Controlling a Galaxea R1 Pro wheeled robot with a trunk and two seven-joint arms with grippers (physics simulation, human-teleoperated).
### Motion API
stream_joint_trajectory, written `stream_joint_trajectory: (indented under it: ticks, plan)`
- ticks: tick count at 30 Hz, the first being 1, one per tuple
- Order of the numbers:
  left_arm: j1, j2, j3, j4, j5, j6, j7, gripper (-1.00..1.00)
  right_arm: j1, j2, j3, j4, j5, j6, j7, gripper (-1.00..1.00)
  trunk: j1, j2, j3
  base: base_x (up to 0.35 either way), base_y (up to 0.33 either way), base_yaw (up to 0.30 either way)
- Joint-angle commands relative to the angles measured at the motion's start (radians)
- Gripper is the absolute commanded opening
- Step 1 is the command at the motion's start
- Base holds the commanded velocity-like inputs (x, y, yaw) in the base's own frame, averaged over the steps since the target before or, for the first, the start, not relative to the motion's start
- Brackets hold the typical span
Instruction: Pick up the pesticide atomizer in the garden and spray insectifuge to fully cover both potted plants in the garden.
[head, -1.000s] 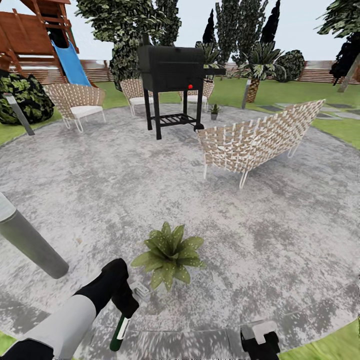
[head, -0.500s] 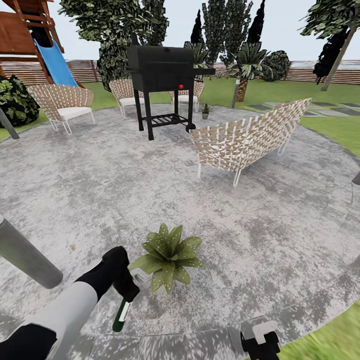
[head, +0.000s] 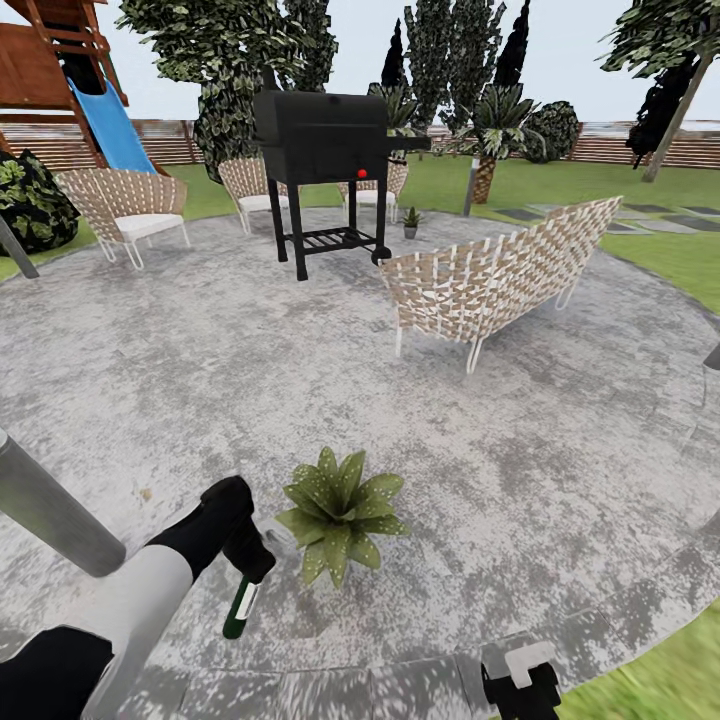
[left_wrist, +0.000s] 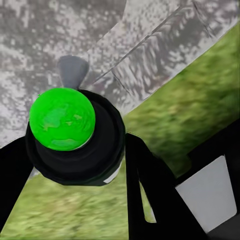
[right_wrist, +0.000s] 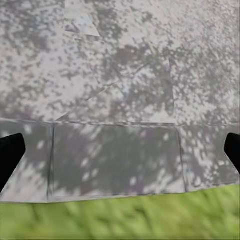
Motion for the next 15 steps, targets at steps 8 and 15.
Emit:
stream_joint_trajectory:
  ticks: [8, 15]
  plan:
    - [0.017, 0.012, -0.004, 0.005, -0.009, -0.005, -0.005, -1.00, -0.001, 0.000, -0.006, 0.001, 0.011, -0.004, -0.004, 1.00, 0.000, 0.000, -0.001, -0.026, 0.021, -0.058]
    - [0.017, 0.002, -0.007, 0.005, -0.008, -0.002, -0.002, -1.00, -0.001, 0.000, -0.006, 0.001, 0.011, -0.004, -0.004, 1.00, 0.000, 0.000, -0.001, -0.080, 0.257, -0.215]
